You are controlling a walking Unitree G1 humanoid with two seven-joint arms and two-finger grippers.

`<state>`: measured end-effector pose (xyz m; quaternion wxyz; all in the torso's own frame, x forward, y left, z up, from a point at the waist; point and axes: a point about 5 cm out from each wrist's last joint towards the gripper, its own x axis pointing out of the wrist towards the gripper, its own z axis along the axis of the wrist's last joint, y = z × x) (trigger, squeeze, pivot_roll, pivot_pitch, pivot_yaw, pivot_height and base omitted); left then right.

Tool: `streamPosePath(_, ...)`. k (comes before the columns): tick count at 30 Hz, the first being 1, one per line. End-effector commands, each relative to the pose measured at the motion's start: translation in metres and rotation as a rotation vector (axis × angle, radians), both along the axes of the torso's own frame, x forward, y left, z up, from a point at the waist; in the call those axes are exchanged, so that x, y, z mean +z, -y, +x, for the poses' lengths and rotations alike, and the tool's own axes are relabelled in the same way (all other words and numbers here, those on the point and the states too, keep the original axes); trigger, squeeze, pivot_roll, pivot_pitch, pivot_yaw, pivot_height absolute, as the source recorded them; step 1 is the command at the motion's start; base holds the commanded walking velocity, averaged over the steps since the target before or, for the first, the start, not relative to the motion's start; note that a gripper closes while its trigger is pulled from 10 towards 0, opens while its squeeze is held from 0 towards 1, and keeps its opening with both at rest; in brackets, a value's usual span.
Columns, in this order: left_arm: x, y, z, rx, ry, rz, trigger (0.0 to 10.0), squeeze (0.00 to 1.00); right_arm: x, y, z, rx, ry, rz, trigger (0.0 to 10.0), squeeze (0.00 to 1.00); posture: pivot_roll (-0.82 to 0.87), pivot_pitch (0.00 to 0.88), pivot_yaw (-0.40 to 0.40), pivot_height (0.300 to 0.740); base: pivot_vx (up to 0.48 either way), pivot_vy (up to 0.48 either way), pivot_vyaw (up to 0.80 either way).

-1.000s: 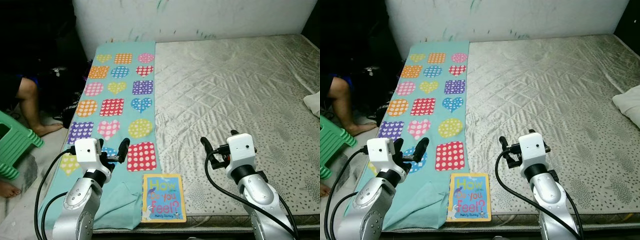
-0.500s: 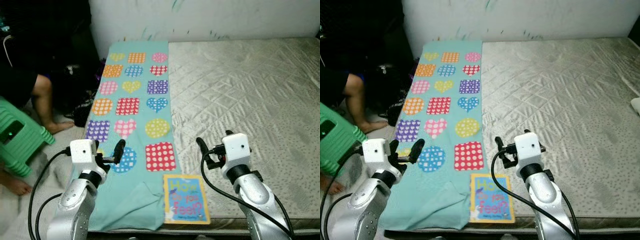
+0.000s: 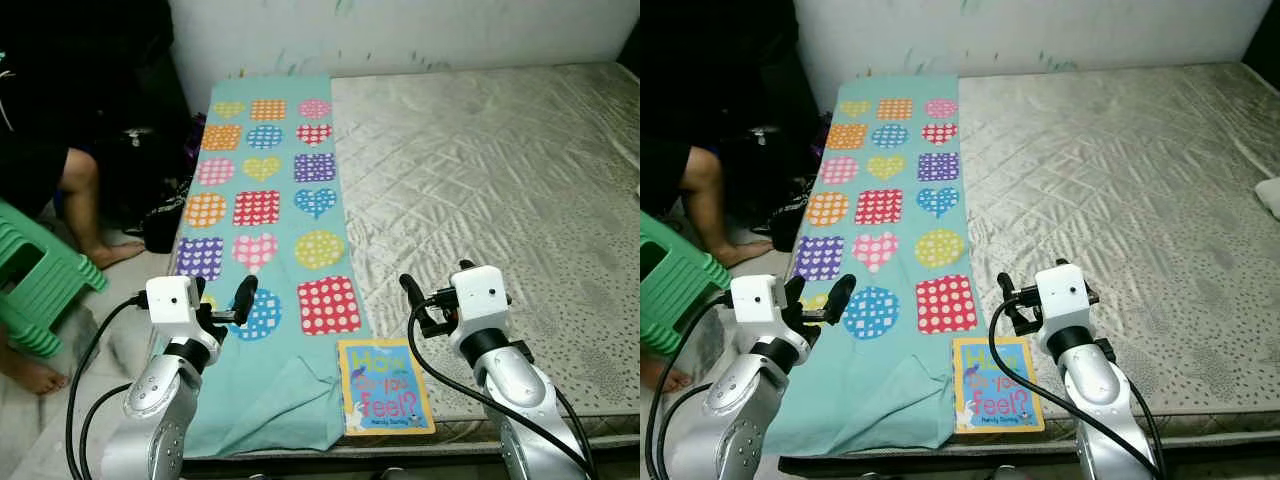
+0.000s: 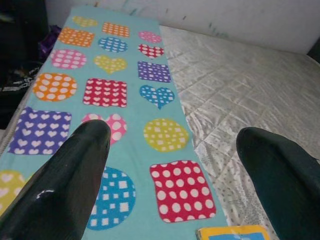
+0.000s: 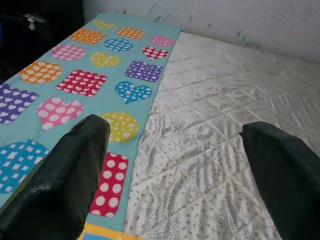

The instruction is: Clean up the room

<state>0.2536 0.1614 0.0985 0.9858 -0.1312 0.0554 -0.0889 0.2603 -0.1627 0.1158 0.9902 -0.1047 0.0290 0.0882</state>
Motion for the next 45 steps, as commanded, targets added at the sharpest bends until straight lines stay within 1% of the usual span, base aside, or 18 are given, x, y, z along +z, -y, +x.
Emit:
streamPosePath(1,-0.001,-0.0021,0.0003,-0.002,-0.007,0.01,10.0,0.0,0.002,0.0009,0.0013,-0.005,0.004,0.011,10.0,0.0,-0.21,0.111,0.058,0.74,0.0,0.0,0.0)
streamPosePath(6,-0.0011,-0.0019,0.0012,-0.011,-0.009,0.009,10.0,0.0,0.0035,0.0009,0.0015,-0.013,0.009,0.027,10.0,0.0,-0.21,0.114,0.059,0.74,0.0,0.0,0.0)
streamPosePath(8,-0.001,-0.0017,0.0014,-0.014,-0.009,0.011,10.0,0.0,0.0031,0.0011,0.0011,-0.02,0.005,0.05,10.0,0.0,-0.21,0.114,0.059,0.74,0.0,0.0,0.0)
streamPosePath(11,-0.0009,-0.0012,0.0014,-0.02,-0.008,0.012,10.0,0.0,0.0033,0.0015,0.0011,-0.022,0.006,0.047,10.0,0.0,-0.21,0.115,0.06,0.74,0.0,0.0,0.0)
streamPosePath(16,-0.0009,-0.0003,0.0018,-0.024,-0.007,0.012,10.0,0.0,0.0036,0.0021,0.0016,-0.023,0.007,0.042,10.0,0.0,-0.21,0.111,0.059,0.74,0.0,-0.326,0.0)
streamPosePath(21,-0.001,-0.002,0.002,-0.003,-0.005,0.005,10.0,0.0,0.0033,0.0016,0.0027,-0.016,0.006,0.04,10.0,0.0,-0.21,0.107,0.055,0.74,0.0,0.0,0.0)
streamPosePath(31,-0.0004,-0.0021,0.0032,0.001,0.001,0.015,10.0,0.0,0.0051,0.0001,0.0044,-0.011,0.013,0.05,10.0,0.0,-0.21,0.102,0.053,0.74,0.0,0.0,0.0)
streamPosePath(45,0.0003,-0.0024,0.0015,-0.004,0.0,0.04,10.0,0.0,0.0042,-0.0007,-0.001,-0.013,0.01,0.061,10.0,0.0,-0.21,0.122,0.062,0.74,0.0,0.0,0.0)
